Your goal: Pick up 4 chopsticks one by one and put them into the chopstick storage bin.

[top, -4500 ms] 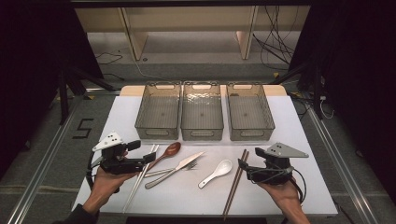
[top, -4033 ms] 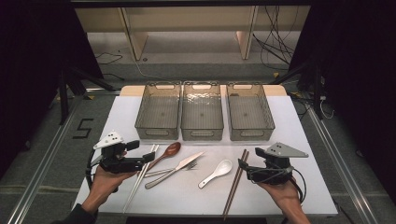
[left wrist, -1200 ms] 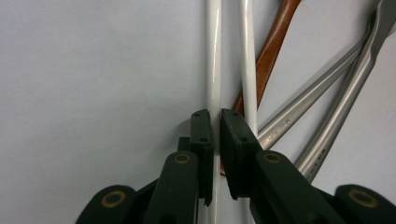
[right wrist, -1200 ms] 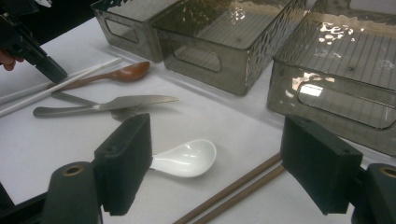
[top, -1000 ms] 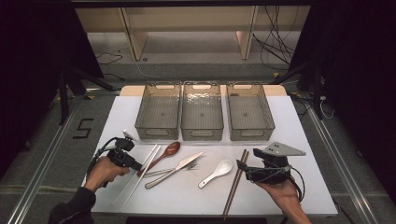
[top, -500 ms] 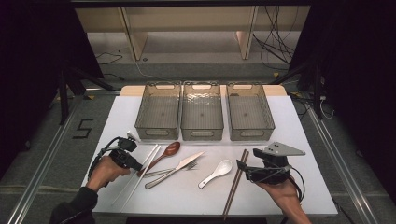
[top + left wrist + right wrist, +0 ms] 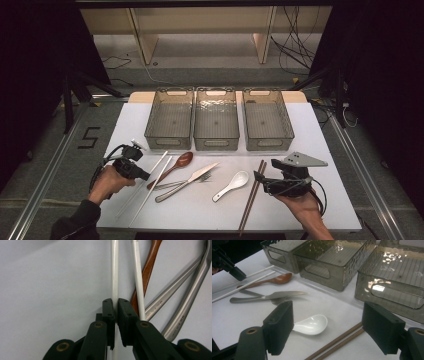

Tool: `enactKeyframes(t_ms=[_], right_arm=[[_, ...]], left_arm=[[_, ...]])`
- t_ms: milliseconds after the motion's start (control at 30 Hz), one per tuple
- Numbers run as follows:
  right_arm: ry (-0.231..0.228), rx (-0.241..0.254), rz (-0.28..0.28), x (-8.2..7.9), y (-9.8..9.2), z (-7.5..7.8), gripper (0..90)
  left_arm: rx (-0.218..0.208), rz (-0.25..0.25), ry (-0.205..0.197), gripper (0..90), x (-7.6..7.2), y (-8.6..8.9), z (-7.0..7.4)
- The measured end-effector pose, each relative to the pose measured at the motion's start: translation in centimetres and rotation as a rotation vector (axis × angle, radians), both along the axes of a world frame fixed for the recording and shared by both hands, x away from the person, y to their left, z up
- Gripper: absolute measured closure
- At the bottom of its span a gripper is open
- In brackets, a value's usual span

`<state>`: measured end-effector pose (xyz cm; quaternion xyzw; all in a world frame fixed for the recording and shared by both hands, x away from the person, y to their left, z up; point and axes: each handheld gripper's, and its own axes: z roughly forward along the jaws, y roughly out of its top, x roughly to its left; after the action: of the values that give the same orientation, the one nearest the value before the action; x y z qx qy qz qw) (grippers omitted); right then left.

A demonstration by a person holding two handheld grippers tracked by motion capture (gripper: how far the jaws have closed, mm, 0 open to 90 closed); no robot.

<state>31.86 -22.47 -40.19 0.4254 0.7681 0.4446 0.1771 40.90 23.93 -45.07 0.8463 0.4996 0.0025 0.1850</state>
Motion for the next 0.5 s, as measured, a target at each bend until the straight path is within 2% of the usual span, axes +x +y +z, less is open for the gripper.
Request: enactKeyframes(t_ms=[67, 167, 367, 467, 500], right_arm=[[-0.003, 0.0, 0.001, 0.0, 0.0, 0.0, 26.4], [-0.003, 0.001, 0.0, 0.0, 0.0, 0.0, 26.4], [-0.002, 0.002, -0.001, 0.0, 0.0, 0.0, 26.4], [0.0, 0.001, -0.002, 0.0, 0.0, 0.0, 26.4], [0.001, 0.003, -0.003, 0.0, 0.0, 0.0, 26.4]], left_arm=[[-0.003, -0.009, -0.003, 83.7, -0.1, 0.2, 0.4], [-0.029, -0.002, -0.035, 83.7, -0.4, 0.4, 1.3], [-0.094, -0.024, -0.105, 83.7, -0.6, 0.1, 3.1], [-0.104, -0.045, -0.124, 83.6, -0.5, -0.2, 3.8], [-0.118, -0.039, -0.141, 83.6, -0.3, -0.3, 4.1]])
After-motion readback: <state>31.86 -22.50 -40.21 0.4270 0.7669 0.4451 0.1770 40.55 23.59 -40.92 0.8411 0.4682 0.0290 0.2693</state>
